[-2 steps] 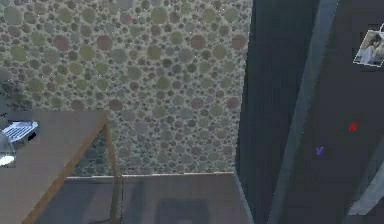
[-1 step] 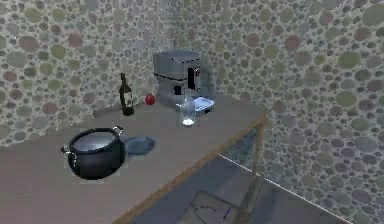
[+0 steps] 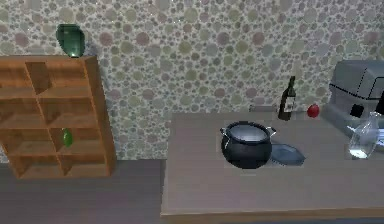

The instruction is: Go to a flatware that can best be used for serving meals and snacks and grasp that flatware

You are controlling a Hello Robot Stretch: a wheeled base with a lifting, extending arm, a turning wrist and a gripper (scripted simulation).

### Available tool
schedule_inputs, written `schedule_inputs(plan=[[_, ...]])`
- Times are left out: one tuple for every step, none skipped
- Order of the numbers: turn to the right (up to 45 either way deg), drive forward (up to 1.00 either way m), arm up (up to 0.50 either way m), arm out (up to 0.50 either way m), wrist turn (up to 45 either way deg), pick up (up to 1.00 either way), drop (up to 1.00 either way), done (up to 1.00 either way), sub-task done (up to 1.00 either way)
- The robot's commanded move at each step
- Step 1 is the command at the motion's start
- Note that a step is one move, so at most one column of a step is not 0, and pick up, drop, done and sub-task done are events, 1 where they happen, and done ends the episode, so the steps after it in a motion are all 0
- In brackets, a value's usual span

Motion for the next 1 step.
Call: schedule_inputs(plan=[[-45.0, 0.0, 0.0, 0.0, 0.0, 0.0, 0.0, 0.0, 0.0]])
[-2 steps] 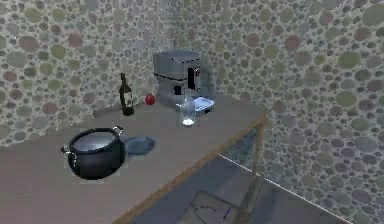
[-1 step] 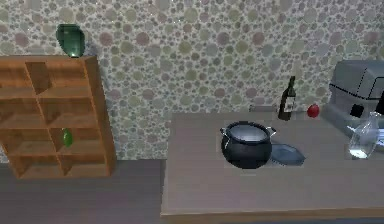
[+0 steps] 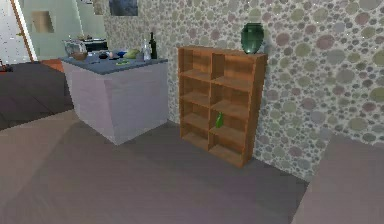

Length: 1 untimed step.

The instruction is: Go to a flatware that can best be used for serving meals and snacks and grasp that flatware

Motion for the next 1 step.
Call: schedule_inputs(plan=[[-18.0, 0.0, 0.0, 0.0, 0.0, 0.0, 0.0, 0.0, 0.0]])
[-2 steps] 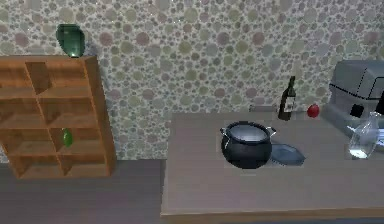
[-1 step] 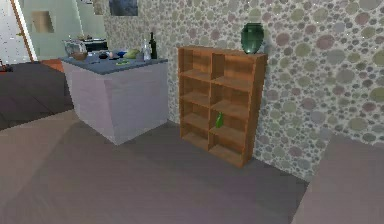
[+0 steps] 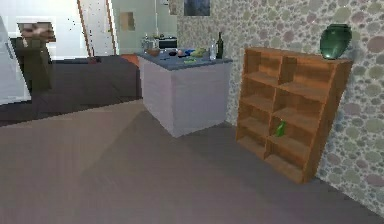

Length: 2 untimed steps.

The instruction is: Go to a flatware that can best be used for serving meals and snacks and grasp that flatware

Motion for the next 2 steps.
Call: schedule_inputs(plan=[[45.0, 0.0, 0.0, 0.0, 0.0, 0.0, 0.0, 0.0, 0.0], [45.0, 0.0, 0.0, 0.0, 0.0, 0.0, 0.0, 0.0, 0.0]])
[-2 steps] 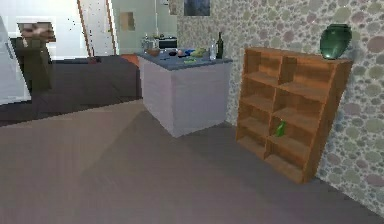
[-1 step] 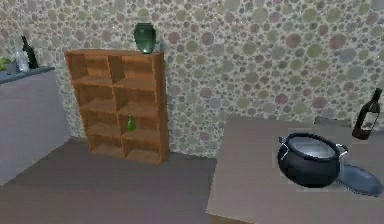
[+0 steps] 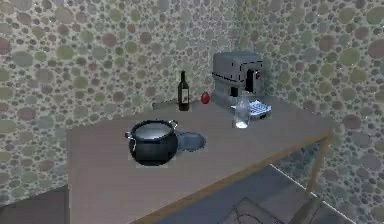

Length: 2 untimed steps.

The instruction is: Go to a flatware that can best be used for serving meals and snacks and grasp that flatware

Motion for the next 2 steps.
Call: schedule_inputs(plan=[[45.0, 0.0, 0.0, 0.0, 0.0, 0.0, 0.0, 0.0, 0.0], [12.0, 0.0, 0.0, 0.0, 0.0, 0.0, 0.0, 0.0, 0.0]])
